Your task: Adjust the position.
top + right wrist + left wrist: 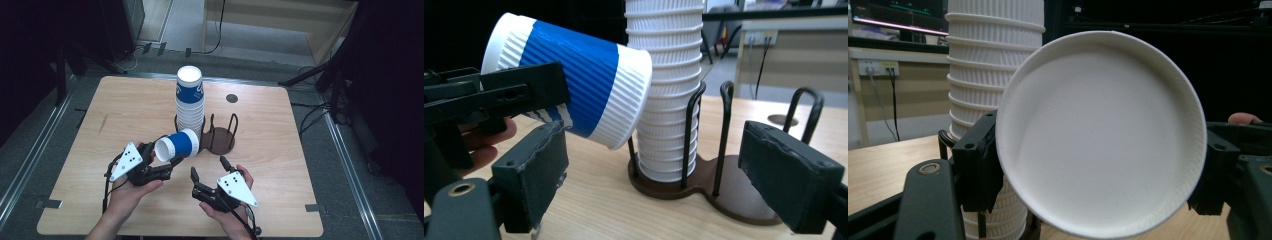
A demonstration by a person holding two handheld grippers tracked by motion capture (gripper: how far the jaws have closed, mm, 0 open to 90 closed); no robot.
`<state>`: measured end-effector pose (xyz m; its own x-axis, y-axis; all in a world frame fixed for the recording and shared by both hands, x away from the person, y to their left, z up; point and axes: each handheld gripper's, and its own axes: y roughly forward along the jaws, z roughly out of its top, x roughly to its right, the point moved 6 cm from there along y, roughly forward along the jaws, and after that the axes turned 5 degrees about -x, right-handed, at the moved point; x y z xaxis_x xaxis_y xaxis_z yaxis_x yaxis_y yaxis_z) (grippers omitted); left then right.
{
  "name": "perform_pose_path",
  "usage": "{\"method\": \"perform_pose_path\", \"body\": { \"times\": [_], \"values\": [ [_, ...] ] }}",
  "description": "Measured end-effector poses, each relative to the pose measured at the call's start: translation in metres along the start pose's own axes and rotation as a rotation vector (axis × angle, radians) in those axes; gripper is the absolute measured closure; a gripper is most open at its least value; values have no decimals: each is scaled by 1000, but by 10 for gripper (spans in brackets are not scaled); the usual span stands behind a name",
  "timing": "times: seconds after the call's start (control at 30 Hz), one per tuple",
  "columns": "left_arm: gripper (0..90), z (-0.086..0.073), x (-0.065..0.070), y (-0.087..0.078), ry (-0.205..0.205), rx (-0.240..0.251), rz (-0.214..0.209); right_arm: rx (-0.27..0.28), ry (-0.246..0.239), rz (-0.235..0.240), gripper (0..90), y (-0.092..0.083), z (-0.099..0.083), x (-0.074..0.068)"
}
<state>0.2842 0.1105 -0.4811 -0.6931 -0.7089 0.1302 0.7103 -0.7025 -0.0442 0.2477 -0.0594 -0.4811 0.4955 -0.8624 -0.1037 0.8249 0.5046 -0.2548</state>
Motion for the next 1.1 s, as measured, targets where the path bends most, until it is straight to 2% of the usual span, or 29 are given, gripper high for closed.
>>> {"method": "perform_pose_path", "body": {
  "times": [0.03, 0.07, 0.1, 0.13, 0.2, 0.23, 0.37, 0.4, 0.43, 0.57, 0.67, 0.7, 0.73, 0.83, 0.9, 0.93, 0.97, 1.03, 1.07, 1.1],
  "values": [
    [257, 0, 0, 0, 6, 5, -1, -51, 51, 18, 148, 4, 0, 1],
    [257, 0, -1, 0, 12, 7, 1, -51, 51, 18, 148, 4, 0, 1],
    [257, 0, -2, 0, 14, 13, 4, -58, 83, 16, 164, 5, 1, 2],
    [257, 1, -3, -1, 12, 20, 7, -57, 143, 28, 176, 7, 5, 2],
    [257, 1, -4, -2, 11, 22, 11, -59, 157, 18, 174, 7, 7, 2],
    [258, 2, -4, -3, 8, 30, 12, -60, 200, 15, 132, 9, 9, 0],
    [258, 3, -4, -4, 19, 58, 10, -51, 338, 16, 102, 11, 12, -7],
    [258, 3, -4, -4, 19, 58, 10, -51, 338, 16, 102, 11, 12, -7],
    [258, 2, -3, -4, 31, 70, 12, -51, 425, 26, 102, 13, 12, -9],
    [259, 2, -2, -3, 34, 82, 12, -37, 585, 49, 103, 17, 12, -11],
    [259, 0, -1, -2, 31, 84, 12, -34, 680, 77, 101, 19, 13, -13],
    [259, 0, -1, -2, 31, 84, 12, -34, 680, 77, 101, 19, 13, -13],
    [259, 0, -1, -1, 31, 83, 9, -31, 735, 95, 100, 20, 14, -14],
    [259, -3, 1, 0, 43, 86, 7, -35, 824, 111, 100, 21, 15, -13],
    [259, -4, 2, 1, 46, 85, 4, -40, 906, 133, 99, 22, 15, -10],
    [259, -4, 2, 1, 46, 85, 4, -40, 906, 133, 99, 22, 15, -10],
    [259, -5, 3, 1, 47, 86, 4, -52, 988, 153, 99, 23, 14, -8],
    [259, -7, 4, 2, 47, 83, 4, -69, 1077, 191, 99, 25, 12, -8],
    [259, -7, 4, 2, 47, 83, 4, -69, 1077, 191, 99, 25, 12, -8],
    [259, -7, 5, 3, 50, 79, -2, -82, 1185, 225, 95, 26, 10, -8]
  ]
}}
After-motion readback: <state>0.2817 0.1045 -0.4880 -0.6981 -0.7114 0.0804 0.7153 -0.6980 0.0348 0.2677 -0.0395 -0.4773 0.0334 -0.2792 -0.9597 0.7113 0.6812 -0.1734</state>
